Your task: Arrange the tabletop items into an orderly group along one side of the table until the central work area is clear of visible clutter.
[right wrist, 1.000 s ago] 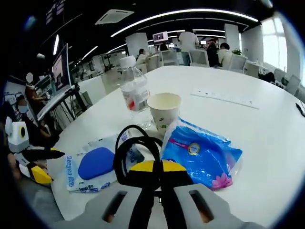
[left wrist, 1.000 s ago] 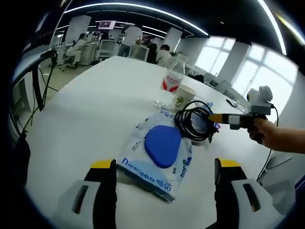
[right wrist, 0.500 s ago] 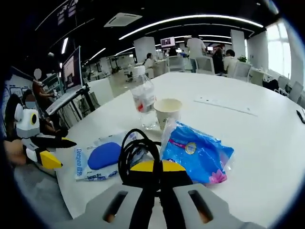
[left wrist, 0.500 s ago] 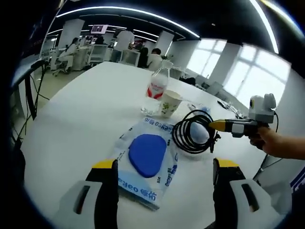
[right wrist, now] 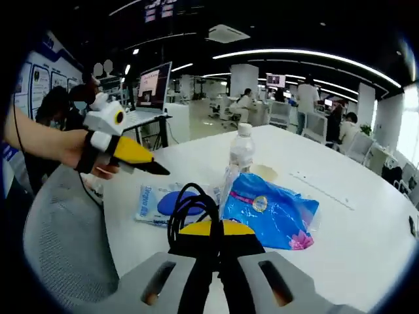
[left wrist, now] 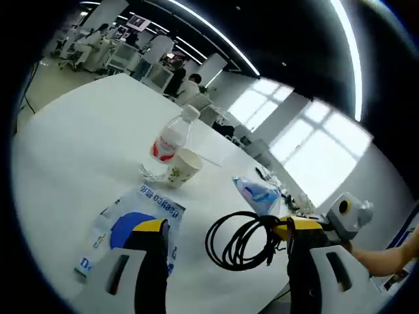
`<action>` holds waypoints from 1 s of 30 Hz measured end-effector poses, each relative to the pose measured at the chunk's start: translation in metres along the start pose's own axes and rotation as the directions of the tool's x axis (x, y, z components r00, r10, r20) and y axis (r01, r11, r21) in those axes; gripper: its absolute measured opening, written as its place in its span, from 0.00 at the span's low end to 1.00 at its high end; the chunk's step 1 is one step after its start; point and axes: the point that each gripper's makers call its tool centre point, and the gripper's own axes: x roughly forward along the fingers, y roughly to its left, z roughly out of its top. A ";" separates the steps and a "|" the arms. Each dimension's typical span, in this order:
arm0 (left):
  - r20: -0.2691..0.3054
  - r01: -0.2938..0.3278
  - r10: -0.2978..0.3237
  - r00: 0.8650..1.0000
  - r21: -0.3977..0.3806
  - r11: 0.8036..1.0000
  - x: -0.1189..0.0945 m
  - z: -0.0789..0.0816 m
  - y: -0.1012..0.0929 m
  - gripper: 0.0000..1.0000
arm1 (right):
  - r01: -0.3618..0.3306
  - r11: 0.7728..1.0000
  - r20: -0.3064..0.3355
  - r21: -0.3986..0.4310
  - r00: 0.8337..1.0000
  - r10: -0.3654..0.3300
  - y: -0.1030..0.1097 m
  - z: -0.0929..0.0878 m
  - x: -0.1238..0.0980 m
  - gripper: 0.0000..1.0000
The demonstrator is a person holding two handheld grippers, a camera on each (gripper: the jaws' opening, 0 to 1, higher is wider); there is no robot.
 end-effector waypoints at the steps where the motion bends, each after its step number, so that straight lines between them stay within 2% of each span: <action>1: -0.004 0.035 -0.035 0.999 -0.046 0.998 0.006 0.003 -0.008 0.72 | -0.009 1.000 0.003 -0.009 1.000 0.009 0.003 0.002 -0.001 0.00; 3: -0.011 0.085 -0.087 0.996 -0.132 0.988 0.014 0.005 -0.020 0.72 | -0.034 0.998 0.004 -0.062 0.999 0.034 0.012 0.007 -0.008 0.00; 6: -0.034 0.137 -0.148 0.988 -0.221 0.966 0.022 0.002 -0.035 0.68 | -0.059 0.992 0.006 -0.113 0.998 0.060 0.024 0.012 -0.014 0.00; 9: -0.051 0.140 -0.158 0.986 -0.251 0.958 0.028 -0.005 -0.039 0.60 | -0.077 0.987 0.002 -0.141 0.997 0.078 0.032 0.013 -0.018 0.00; 10: -0.063 0.138 -0.159 0.985 -0.255 0.957 0.029 -0.008 -0.040 0.56 | -0.086 0.986 0.003 -0.144 0.996 0.087 0.035 0.014 -0.019 0.00; 13: -0.088 0.142 -0.171 0.981 -0.266 0.953 0.030 -0.017 -0.044 0.32 | -0.102 0.984 0.004 -0.147 0.995 0.103 0.041 0.015 -0.022 0.00; 14: -0.077 0.144 -0.172 0.982 -0.277 0.950 0.029 -0.017 -0.044 0.22 | -0.104 0.983 0.003 -0.149 0.994 0.105 0.043 0.015 -0.022 0.00; 15: -0.048 0.148 -0.169 0.984 -0.294 0.944 0.029 -0.015 -0.044 0.19 | -0.108 0.983 0.001 -0.149 0.994 0.109 0.044 0.014 -0.023 0.00; 16: -0.044 0.148 -0.170 0.984 -0.313 0.938 0.028 -0.015 -0.044 0.15 | -0.109 0.983 0.002 -0.150 0.994 0.110 0.046 0.013 -0.024 0.00; 18: -0.047 0.158 -0.181 0.982 -0.306 0.939 0.026 -0.018 -0.046 0.02 | -0.110 0.983 0.004 -0.146 0.994 0.112 0.047 0.012 -0.025 0.00; 19: -0.055 0.168 -0.188 0.981 -0.259 0.951 0.024 -0.019 -0.048 0.00 | -0.109 0.983 0.006 -0.150 0.994 0.111 0.048 0.011 -0.026 0.00; 20: -0.068 0.147 -0.169 0.983 -0.254 0.956 0.024 -0.021 -0.046 0.00 | -0.107 0.982 0.007 -0.153 0.994 0.110 0.048 0.011 -0.026 0.00; 21: -0.081 0.162 -0.185 0.979 -0.231 0.959 0.024 -0.023 -0.048 0.00 | -0.108 0.983 0.005 -0.150 0.994 0.110 0.048 0.010 -0.026 0.00; 23: -0.092 0.147 -0.166 0.982 -0.177 0.973 0.022 -0.023 -0.048 0.00 | -0.108 0.984 0.009 -0.142 0.994 0.110 0.050 0.009 -0.027 0.00; 27: -0.070 0.156 -0.174 0.982 -0.214 0.964 0.021 -0.020 -0.050 0.00 | -0.091 0.989 0.023 -0.119 0.995 0.095 0.049 0.006 -0.027 0.00; 30: -0.061 0.122 -0.139 0.988 -0.215 0.969 0.026 -0.026 -0.043 0.00 | -0.079 0.994 0.018 -0.082 0.997 0.081 0.045 -0.001 -0.024 0.00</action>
